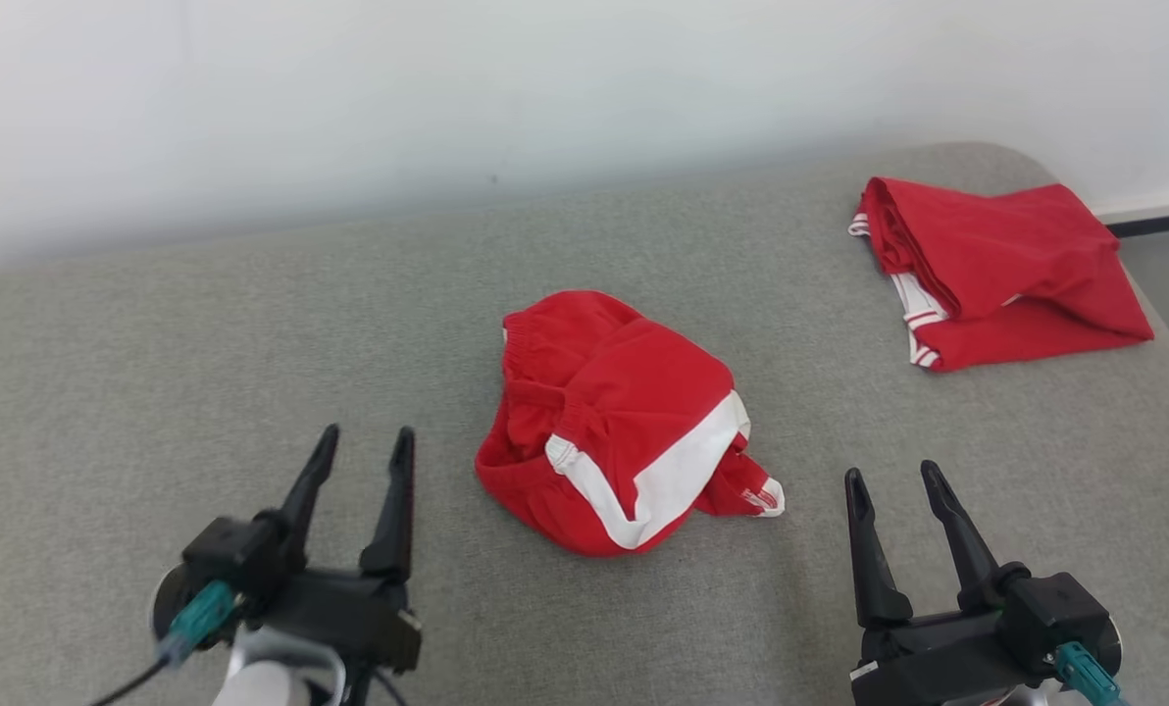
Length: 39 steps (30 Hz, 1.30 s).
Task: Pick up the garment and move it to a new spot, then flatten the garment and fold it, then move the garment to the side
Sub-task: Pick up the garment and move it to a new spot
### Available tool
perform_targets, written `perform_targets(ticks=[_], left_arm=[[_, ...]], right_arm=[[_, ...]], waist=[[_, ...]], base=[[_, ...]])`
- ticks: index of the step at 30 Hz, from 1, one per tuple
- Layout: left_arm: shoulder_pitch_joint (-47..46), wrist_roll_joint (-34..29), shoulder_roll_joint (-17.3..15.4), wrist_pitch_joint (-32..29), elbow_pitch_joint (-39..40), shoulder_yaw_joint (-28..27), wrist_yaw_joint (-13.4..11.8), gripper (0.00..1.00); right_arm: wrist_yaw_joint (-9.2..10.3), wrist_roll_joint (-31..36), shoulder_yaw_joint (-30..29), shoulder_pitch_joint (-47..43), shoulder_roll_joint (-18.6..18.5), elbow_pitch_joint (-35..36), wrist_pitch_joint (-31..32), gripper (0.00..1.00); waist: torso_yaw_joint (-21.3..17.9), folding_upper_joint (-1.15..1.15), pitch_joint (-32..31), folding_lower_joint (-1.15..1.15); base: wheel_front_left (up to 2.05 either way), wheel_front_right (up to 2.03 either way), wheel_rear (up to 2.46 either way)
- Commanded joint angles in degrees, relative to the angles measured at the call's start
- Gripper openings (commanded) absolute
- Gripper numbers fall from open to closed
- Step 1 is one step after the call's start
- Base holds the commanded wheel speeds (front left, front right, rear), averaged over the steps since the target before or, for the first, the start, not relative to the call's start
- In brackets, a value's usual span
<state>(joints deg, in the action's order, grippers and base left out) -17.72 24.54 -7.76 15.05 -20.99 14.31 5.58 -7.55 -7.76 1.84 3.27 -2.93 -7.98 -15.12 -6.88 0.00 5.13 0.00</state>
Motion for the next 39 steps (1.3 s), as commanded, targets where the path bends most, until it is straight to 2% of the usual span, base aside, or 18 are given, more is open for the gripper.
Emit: perform_targets(ticks=[1,5,11,18,27,39], left_arm=[[1.8,-1.6,-0.5,0.2,1.4,-1.0,-0.2,1.0],[6.8,-6.8,-0.8,0.2,5.7,-4.6,-0.9,1.0],[13.6,-13.6,-0.3,0.2,10.4,-9.3,-0.8,1.0],[19.2,-15.6,2.2,0.2,11.2,-13.9,-0.1,1.0],[21.4,-16.9,4.4,0.2,10.4,-17.4,0.5,1.0],[21.6,-19.1,4.9,0.2,10.2,-17.9,0.8,1.0]], right_arm=[[0.16,0.3,-0.2,-0.8,0.1,0.3,0.0,1.0],[0.16,0.3,-0.9,-1.3,0.1,0.4,0.0,1.0],[0.16,0.0,-1.2,-2.2,0.1,0.4,0.0,1.0],[0.16,-0.4,-1.5,-3.1,0.1,0.2,0.0,1.0],[0.16,-0.6,-1.6,-4.4,0.1,-0.4,0.0,1.0],[0.16,-1.4,0.2,-4.4,0.1,-1.1,0.0,1.0]], waist=[[1.1,0.0,-1.0,0.0],[2.5,0.0,-1.6,0.0],[4.1,0.0,-2.5,0.0],[5.5,0.0,-3.2,0.0],[6.9,0.0,-3.9,0.0],[6.4,0.0,-3.9,0.0]], base=[[0.0,0.0,0.0],[0.0,0.0,0.0],[0.0,0.0,0.0],[0.0,0.0,0.0],[0.0,0.0,0.0],[0.0,0.0,0.0]])
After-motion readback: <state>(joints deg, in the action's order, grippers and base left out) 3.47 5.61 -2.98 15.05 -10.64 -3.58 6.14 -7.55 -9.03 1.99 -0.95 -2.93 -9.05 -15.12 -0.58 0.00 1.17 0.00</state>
